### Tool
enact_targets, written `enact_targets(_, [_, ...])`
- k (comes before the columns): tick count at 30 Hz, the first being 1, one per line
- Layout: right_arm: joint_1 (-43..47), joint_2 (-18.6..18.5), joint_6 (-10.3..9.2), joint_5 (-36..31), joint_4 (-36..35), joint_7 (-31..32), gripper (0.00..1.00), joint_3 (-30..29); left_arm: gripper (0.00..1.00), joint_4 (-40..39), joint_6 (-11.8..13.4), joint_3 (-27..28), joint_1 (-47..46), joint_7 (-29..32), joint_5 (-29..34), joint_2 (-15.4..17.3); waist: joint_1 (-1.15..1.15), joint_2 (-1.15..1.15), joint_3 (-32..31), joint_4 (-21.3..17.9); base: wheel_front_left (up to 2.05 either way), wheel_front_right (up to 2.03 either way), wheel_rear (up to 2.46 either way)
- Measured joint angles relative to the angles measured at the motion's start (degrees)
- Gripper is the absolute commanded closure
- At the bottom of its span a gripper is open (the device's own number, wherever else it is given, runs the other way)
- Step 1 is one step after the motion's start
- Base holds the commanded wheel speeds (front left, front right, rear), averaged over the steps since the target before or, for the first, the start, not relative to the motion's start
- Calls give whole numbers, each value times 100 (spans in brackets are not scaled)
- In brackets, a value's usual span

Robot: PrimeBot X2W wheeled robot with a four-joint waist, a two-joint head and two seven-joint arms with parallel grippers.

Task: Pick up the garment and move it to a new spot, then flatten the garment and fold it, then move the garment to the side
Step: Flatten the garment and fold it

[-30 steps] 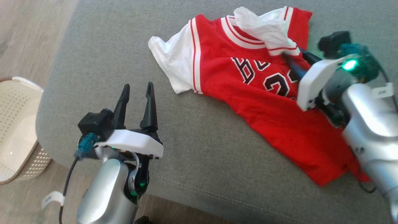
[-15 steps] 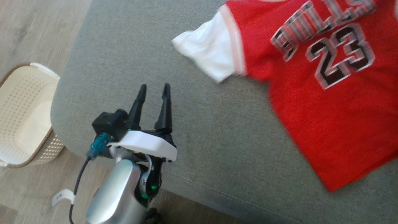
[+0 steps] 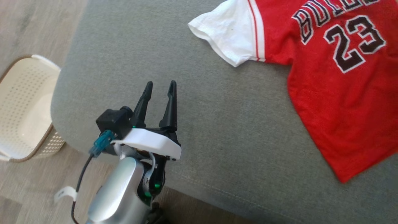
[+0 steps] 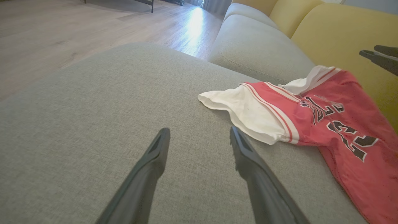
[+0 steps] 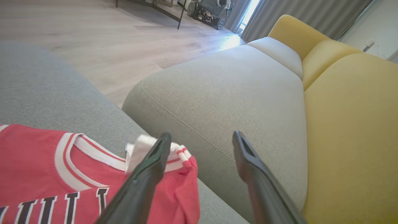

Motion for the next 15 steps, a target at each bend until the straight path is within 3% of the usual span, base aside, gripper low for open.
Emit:
enact_targets(7, [223,427,0,354,238,-692,0,-162,0,82,-29,474,-143,0,316,-3,0,0,-118,-493,0,0,0])
enact_targets(15, [1335,928,0,910,1,-1356,0,-694,0,260,-221,1203,-206,0,824,-7,-1,0,-530,-1309,0,0,0])
